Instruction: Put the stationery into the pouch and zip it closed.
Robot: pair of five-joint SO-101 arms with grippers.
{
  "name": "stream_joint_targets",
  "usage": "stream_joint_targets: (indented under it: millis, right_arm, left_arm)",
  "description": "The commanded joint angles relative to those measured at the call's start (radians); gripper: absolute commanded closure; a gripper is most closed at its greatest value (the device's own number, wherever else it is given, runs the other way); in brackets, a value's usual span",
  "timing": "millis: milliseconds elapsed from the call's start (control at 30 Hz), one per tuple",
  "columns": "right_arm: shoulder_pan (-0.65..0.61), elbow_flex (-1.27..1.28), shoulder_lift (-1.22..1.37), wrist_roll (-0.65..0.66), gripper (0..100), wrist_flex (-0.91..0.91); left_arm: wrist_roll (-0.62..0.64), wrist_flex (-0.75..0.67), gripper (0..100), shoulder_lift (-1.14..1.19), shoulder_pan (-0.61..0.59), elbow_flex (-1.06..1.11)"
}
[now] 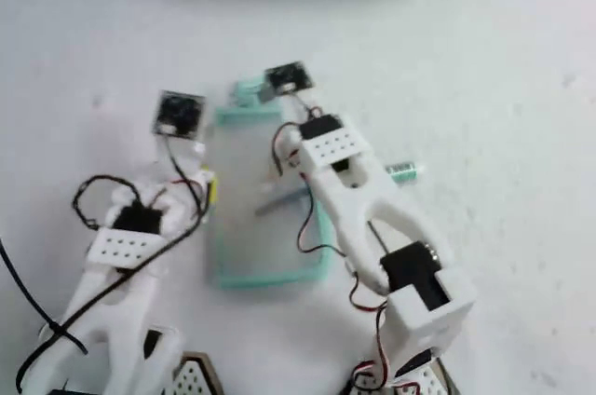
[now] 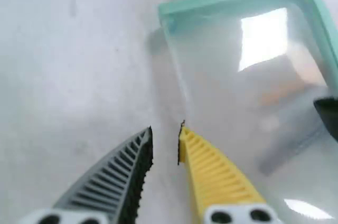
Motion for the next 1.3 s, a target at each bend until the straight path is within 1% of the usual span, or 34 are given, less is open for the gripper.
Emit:
stream_joint_targets:
  millis: [0,67,167,367,433,500,600,667,733,800,900,967,1067,1200,1267]
  right_arm:
    - [-0.015,-0.003,-0.025,0.018,80.8,0.059]
    - [-0.008,-0.003,-0.012,0.018,80.8,0.105]
    - [-0.045,-0.003,-0.004,0.023,80.8,0.203]
    - [-0.231,-0.005,-0.042,0.253,80.8,0.394]
    - [-0.268,-0.005,-0.079,0.310,80.8,0.463]
    - [-0.272,-0.005,-0.137,0.347,80.8,0.509]
    - [-0.229,-0.012,-0.268,0.351,80.8,0.522]
    - [-0.193,-0.029,-0.369,0.350,80.8,0.489]
    - [-0.163,-0.037,-0.458,0.325,80.8,0.404]
    - [-0.153,-0.025,-0.522,0.224,80.8,0.265]
    - [-0.163,0.008,-0.545,0.080,80.8,0.050]
    - [-0.168,0.028,-0.532,0.040,80.8,-0.074]
    - [-0.171,0.031,-0.466,-0.026,80.6,-0.209]
    - [-0.168,0.012,-0.321,-0.181,80.4,-0.318]
    - [-0.165,-0.021,-0.231,-0.222,80.4,-0.341]
  left_arm:
    - [0.048,-0.028,88,-0.005,-0.047,-0.046]
    - [0.049,-0.028,88,-0.005,-0.056,-0.049]
    - [0.049,-0.028,89,-0.005,-0.056,-0.049]
    - [0.049,-0.028,89,-0.005,-0.054,-0.049]
    - [0.049,-0.025,89,-0.005,-0.056,-0.049]
    - [0.049,-0.023,89,-0.005,-0.058,-0.049]
    - [0.051,-0.026,89,-0.005,-0.084,-0.052]
    - [0.058,-0.026,89,-0.005,-0.107,-0.055]
    - [0.112,-0.028,89,-0.005,-0.140,-0.058]
    - [0.152,-0.021,89,-0.005,-0.194,-0.078]
    - [0.167,-0.020,89,-0.005,-0.297,-0.101]
    - [0.180,-0.020,89,-0.005,-0.343,-0.107]
    - [0.199,-0.020,88,-0.005,-0.369,-0.109]
    - [0.244,-0.026,88,-0.005,-0.397,-0.109]
    - [0.270,-0.028,88,-0.005,-0.415,-0.109]
